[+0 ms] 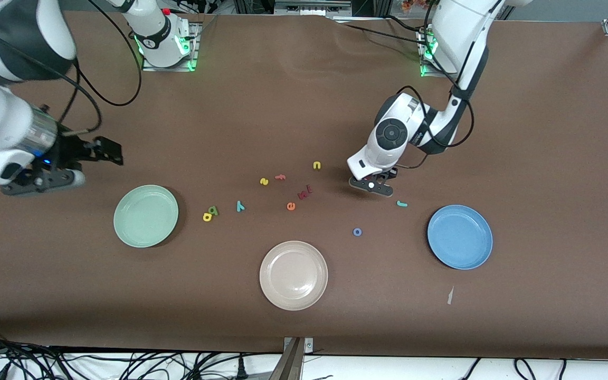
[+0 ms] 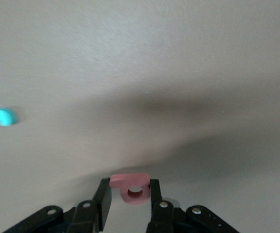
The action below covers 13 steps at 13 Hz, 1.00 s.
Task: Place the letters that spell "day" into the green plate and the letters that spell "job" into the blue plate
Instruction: 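Carry the pink d to the blue plate while the right gripper reaches letters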
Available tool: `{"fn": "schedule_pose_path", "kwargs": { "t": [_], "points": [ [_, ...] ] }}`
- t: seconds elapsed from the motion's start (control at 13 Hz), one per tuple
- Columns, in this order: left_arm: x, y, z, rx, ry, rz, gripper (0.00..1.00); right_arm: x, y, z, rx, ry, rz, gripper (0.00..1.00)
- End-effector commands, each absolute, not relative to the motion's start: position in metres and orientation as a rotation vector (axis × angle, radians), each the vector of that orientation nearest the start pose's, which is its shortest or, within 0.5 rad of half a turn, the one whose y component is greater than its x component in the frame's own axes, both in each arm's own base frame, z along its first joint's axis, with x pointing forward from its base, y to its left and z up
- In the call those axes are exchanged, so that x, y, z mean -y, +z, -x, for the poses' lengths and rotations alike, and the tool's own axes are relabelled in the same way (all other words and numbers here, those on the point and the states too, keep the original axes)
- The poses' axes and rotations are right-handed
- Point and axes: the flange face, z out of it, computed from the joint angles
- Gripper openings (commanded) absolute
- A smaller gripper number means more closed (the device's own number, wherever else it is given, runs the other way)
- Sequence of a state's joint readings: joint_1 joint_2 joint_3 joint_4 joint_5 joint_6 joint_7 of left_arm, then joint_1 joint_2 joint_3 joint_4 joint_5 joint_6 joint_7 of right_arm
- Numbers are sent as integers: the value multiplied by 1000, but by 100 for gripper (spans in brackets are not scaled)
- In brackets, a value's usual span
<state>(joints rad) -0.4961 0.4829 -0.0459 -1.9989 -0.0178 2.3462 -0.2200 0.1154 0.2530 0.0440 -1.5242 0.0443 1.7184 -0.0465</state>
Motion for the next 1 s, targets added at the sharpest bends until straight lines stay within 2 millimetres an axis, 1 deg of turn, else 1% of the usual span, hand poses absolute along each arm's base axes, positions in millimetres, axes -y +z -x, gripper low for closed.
{"fn": "schedule_pose_path", "kwargs": {
  "t": [0.0, 0.08, 0.15, 0.23, 0.31, 0.38, 0.46, 0.54, 0.62, 0.69, 0.77, 0.85, 0.92],
  "points": [
    [266, 263, -536, -585, 274, 3032, 15, -120, 435, -651, 305, 29, 3059, 100],
    [252, 275, -549, -638, 316, 3018, 15, -129, 411, -656, 307, -6, 3056, 100],
    [229, 281, -564, -669, 330, 3020, 15, -137, 393, -658, 289, -32, 3058, 100],
    [205, 288, -581, -696, 305, 3031, 15, -147, 372, -659, 274, -24, 3065, 100],
    [183, 285, -603, -714, 286, 3042, 15, -159, 348, -661, 258, -2, 3073, 100],
    [170, 283, -621, -760, 263, 3042, 15, -173, 328, -662, 259, -14, 3071, 100],
    [150, 280, -634, -804, 255, 3037, 15, -187, 316, -663, 256, -52, 3068, 100],
    [129, 279, -645, -874, 241, 3010, 15, -195, 302, -662, 224, -53, 3070, 100],
    [112, 276, -655, -942, 236, 2971, 15, -201, 288, -661, 204, -43, 3074, 100],
    [100, 270, -663, -993, 233, 2954, 15, -205, 277, -659, 201, -43, 3075, 100],
    [94, 257, -668, -1065, 238, 2937, 18, -205, 262, -652, 178, -44, 3076, 100],
    [87, 248, -675, -1142, 187, 2911, 18, -201, 245, -642, 148, -72, 3076, 100],
    [84, 234, -677, -1196, 159, 2903, 18, -198, 228, -630, 140, -118, 3069, 100]
  ]
}}
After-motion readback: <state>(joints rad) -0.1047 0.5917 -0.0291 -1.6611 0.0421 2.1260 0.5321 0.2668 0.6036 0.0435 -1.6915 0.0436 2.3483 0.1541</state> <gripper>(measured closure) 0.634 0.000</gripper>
